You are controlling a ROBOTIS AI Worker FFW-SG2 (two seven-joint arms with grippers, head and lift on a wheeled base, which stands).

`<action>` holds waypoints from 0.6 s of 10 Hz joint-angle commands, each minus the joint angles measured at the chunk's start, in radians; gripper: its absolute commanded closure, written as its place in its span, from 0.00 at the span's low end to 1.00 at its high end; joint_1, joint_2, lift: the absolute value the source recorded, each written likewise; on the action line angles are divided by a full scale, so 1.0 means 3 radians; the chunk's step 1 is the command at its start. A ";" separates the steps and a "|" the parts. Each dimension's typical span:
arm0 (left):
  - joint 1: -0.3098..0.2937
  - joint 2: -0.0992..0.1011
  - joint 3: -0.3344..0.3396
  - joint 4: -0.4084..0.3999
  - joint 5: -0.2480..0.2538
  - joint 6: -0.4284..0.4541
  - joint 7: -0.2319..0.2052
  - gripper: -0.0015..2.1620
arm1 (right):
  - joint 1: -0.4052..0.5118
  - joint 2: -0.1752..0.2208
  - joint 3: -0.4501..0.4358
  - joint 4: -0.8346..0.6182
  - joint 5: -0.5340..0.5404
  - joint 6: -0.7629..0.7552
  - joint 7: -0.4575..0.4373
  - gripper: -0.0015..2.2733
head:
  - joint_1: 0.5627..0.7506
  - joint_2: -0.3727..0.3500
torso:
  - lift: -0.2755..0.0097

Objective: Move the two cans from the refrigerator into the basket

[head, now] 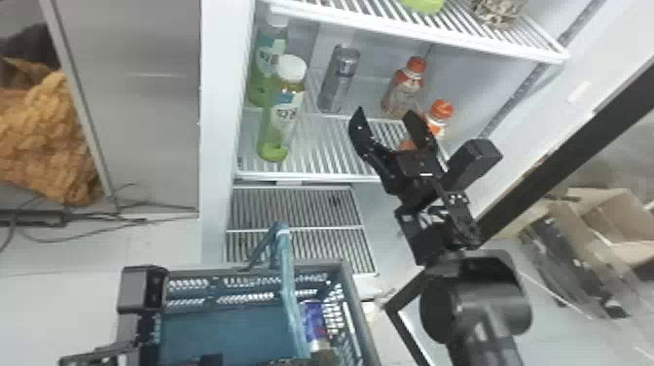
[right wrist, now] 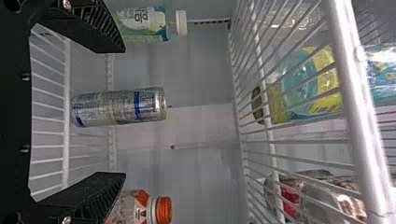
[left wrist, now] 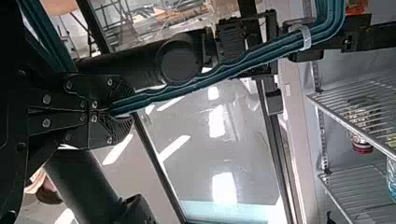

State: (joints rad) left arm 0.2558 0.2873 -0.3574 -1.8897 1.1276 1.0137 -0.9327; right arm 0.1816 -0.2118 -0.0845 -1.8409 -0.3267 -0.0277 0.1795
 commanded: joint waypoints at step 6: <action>-0.0026 0.0019 -0.0058 0.0028 0.0063 -0.0066 0.0000 0.55 | -0.0532 -0.0061 0.0302 0.0667 -0.0054 -0.0145 -0.0077 0.04 | 0.70 0.03 | 0.00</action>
State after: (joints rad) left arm 0.2478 0.2929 -0.3740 -1.8828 1.1448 0.9967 -0.9327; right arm 0.0339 -0.2298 -0.0004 -1.6569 -0.3434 -0.0689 0.1572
